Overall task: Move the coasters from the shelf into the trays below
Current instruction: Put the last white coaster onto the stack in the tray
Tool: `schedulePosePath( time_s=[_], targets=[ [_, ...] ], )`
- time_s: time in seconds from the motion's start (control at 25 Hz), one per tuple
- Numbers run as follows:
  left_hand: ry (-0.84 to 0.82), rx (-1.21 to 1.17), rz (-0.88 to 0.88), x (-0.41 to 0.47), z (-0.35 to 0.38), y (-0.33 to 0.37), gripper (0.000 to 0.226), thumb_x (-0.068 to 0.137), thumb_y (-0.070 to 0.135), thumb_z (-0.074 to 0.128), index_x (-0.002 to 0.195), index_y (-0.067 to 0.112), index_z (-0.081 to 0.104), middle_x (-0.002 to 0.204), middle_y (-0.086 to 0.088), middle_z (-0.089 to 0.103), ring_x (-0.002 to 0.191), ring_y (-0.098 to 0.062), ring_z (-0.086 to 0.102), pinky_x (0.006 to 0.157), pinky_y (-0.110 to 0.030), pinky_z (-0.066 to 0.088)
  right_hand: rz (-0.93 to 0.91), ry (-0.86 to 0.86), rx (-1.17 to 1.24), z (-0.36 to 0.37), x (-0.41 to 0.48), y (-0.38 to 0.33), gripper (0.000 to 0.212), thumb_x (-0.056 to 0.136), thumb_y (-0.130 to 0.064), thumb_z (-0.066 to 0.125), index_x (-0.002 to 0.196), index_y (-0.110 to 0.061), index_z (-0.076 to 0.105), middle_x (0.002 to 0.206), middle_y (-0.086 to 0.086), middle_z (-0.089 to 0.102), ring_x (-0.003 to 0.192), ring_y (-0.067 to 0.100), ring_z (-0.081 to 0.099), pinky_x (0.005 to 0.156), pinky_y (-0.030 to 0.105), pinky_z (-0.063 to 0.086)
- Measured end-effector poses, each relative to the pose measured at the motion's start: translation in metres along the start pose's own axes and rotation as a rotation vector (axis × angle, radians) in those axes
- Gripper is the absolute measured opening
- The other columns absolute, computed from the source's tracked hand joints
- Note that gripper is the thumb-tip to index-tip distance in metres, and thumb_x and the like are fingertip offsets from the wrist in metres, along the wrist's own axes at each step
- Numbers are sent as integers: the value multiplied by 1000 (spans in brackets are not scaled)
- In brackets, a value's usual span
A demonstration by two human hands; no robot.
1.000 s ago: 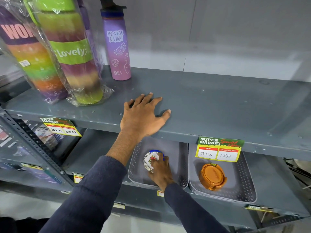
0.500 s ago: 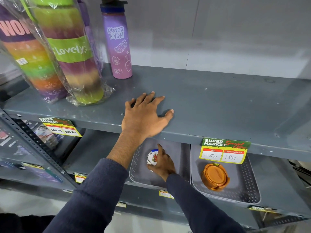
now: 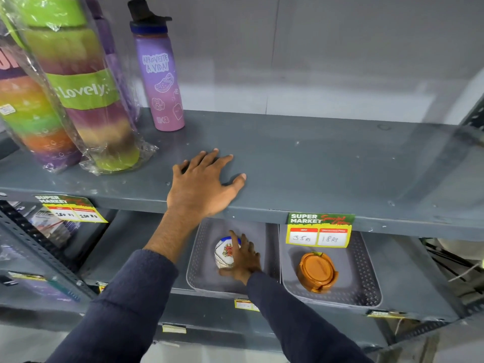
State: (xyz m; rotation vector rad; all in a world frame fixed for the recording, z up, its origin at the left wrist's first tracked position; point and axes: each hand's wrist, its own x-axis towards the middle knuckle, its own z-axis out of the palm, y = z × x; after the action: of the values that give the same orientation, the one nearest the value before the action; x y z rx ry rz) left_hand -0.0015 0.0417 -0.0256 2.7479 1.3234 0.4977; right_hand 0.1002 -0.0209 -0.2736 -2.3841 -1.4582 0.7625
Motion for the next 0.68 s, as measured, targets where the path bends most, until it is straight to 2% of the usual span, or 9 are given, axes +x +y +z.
schedulePosePath(
  time_s=[0.08,0.16,0.24,0.28,0.36,0.44,0.56,0.68],
  targets=[
    [-1,-14,1,0,0,0,77,81,79,23,148,44,35,163,11,26,150,-12,18,116,-45,14,-24,94,76,-21,-13,15,116,77,-56,80,162,-29,5,171,7,11,156,34,19,121,54,29],
    [6,-24,-6,1,0,-2,77,81,79,24,148,44,36,162,12,27,150,-12,19,116,-45,14,-27,258,77,-49,-29,45,101,81,-64,73,159,-22,22,165,7,30,151,30,31,119,46,32],
    [15,-28,-4,1,1,-2,77,80,79,25,147,43,38,162,11,29,149,-12,21,116,-45,14,40,352,63,-76,-47,87,84,84,-63,71,148,-20,39,153,7,47,142,32,43,114,42,36],
    [22,-30,1,1,3,-2,77,81,79,26,147,43,38,162,11,29,149,-12,21,115,-46,14,104,330,28,-88,-56,110,84,83,-61,74,147,-20,40,152,7,49,141,33,44,113,42,36],
    [39,-30,8,1,4,-2,76,81,79,27,146,43,39,161,10,31,149,-13,23,115,-46,15,233,153,-134,-103,-72,148,99,77,-58,81,153,-20,31,156,6,44,145,33,38,116,46,33],
    [39,-31,8,1,5,-1,74,82,79,28,146,43,40,161,10,31,149,-14,23,115,-46,15,300,5,-155,-108,-84,169,113,72,-52,87,158,-20,22,160,5,38,149,33,35,121,50,29],
    [33,-30,14,1,4,0,73,83,78,29,146,43,39,161,10,31,149,-14,22,115,-46,15,259,-77,-96,-111,-82,174,121,69,-46,92,161,-20,18,165,4,29,152,32,33,123,50,30],
    [26,-34,14,0,2,1,72,84,77,30,147,43,38,162,11,30,149,-13,21,115,-45,15,235,-215,-231,-117,-74,167,118,66,-38,96,158,-14,26,160,7,36,148,30,39,120,42,38]
  ],
)
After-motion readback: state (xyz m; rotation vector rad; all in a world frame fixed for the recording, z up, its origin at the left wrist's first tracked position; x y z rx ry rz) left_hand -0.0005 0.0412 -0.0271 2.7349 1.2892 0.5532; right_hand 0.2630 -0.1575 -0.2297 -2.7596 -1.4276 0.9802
